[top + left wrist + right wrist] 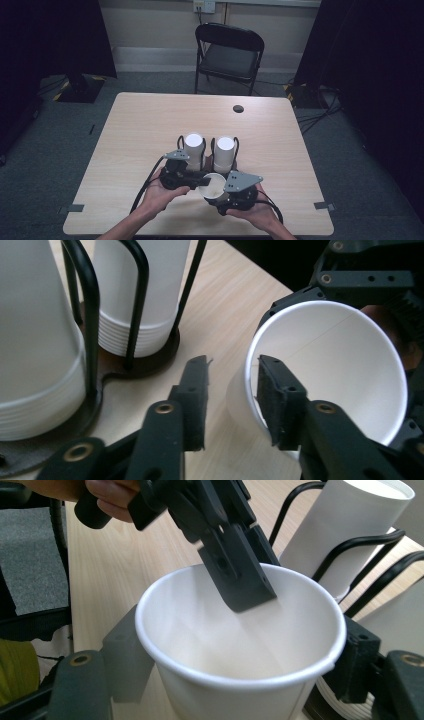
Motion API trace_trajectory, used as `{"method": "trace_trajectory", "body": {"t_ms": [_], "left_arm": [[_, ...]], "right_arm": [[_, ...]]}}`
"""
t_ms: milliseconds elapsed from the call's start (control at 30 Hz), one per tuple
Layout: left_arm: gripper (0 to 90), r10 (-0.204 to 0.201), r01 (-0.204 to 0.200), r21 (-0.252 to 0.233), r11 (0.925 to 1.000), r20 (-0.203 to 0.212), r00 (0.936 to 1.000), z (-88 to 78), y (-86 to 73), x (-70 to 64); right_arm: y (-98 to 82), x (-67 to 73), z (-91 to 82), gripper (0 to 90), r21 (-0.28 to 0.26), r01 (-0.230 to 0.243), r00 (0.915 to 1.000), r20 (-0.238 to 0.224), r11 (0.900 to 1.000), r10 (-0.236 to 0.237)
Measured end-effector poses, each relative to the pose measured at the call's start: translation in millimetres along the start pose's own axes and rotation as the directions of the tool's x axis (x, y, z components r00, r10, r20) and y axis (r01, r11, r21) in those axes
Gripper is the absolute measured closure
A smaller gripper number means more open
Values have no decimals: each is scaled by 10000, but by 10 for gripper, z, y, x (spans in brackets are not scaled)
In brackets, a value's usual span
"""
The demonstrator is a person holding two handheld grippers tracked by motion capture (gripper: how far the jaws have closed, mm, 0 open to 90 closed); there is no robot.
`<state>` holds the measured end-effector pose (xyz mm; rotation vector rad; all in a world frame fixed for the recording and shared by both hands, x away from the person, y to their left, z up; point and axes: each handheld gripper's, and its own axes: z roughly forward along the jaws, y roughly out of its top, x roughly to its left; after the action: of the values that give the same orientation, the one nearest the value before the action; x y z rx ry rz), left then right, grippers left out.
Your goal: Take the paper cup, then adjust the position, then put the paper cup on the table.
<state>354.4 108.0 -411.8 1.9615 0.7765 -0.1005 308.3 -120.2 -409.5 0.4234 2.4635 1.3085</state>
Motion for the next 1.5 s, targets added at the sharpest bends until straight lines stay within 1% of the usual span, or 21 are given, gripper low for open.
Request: {"method": "trace_trajectory", "body": {"t_ms": [33,67,133,233,333,433,467,567,633,700,767,933,1000,1067,1200,1233,1333,1367,1400,1433,1500], "left_arm": [[571,40,-40,5,10000,-78,10000,-9,-3,7],[571,89,-91,-112,9999,-159,9998,-17,-9,15],[543,35,-41,-345,9994,-188,9998,-37,-19,30],[495,103,-118,-446,9989,-327,9994,-60,-25,44],[444,98,-124,-606,9981,-433,9990,-79,-26,40],[380,217,-246,-778,9967,-373,9991,-110,-25,28],[361,212,-239,-809,9964,-343,9992,-116,-26,24],[316,266,-312,-753,9967,-604,9978,-132,-31,34],[303,264,-324,-825,9961,-732,9970,-137,-42,37],[295,325,-393,-782,9962,-859,9958,-140,-50,34],[290,327,-398,-791,9961,-897,9954,-144,-59,31],[278,520,-599,-714,9956,-1073,9929,-176,-96,40],[272,574,-673,-815,9944,-1177,9914,-198,-117,57],[270,515,-636,-938,9936,-1262,9907,-222,-140,86],[253,719,-862,-891,9923,-1529,9856,-273,-188,122],[253,709,-863,-932,9919,-1570,9850,-286,-198,130],[250,682,-889,-1027,9907,-1900,9794,-328,-229,163],[250,733,-945,-1017,9903,-1951,9780,-336,-242,179],[250,688,-890,-942,9916,-1989,9776,-344,-253,192],[245,724,-926,-907,9916,-2045,9762,-351,-266,206],[232,748,-966,-927,9910,-2152,9737,-364,-290,216]], "right_arm": [[-4,-18,-5,263,-11,-15,10000,60,10000,15],[-4,-18,-5,263,-11,-15,10000,60,10000,15],[-9,-29,-6,263,19,-158,9998,100,9999,158],[-21,-48,-6,263,3,-331,9994,63,9995,331],[-45,-67,-10,263,72,-431,9990,155,9990,430],[-60,-78,-34,263,162,-582,9980,266,9982,578],[-66,-85,-41,263,185,-649,9975,301,9977,643],[-94,-119,-57,263,193,-850,9958,368,9962,842],[-114,-137,-62,264,212,-968,9944,438,9951,958],[-126,-146,-75,264,204,-1057,9935,457,9942,1047],[-134,-151,-91,264,189,-1084,9930,493,9939,1074],[-159,-183,-139,264,125,-1291,9897,634,9915,1281],[-165,-198,-157,264,83,-1373,9881,709,9905,1363],[-169,-222,-173,265,58,-1468,9864,753,9891,1460],[-174,-256,-183,266,31,-1638,9827,885,9865,1629],[-174,-260,-186,266,62,-1633,9825,914,9866,1621],[-185,-273,-203,266,100,-1654,9810,1040,9862,1635],[-192,-278,-212,266,80,-1728,9794,1073,9849,1710],[-198,-286,-219,266,49,-1744,9789,1093,9847,1729],[-202,-290,-226,266,67,-1725,9785,1157,9850,1706],[-210,-299,-242,267,28,-1792,9764,1227,9838,1775]]}}
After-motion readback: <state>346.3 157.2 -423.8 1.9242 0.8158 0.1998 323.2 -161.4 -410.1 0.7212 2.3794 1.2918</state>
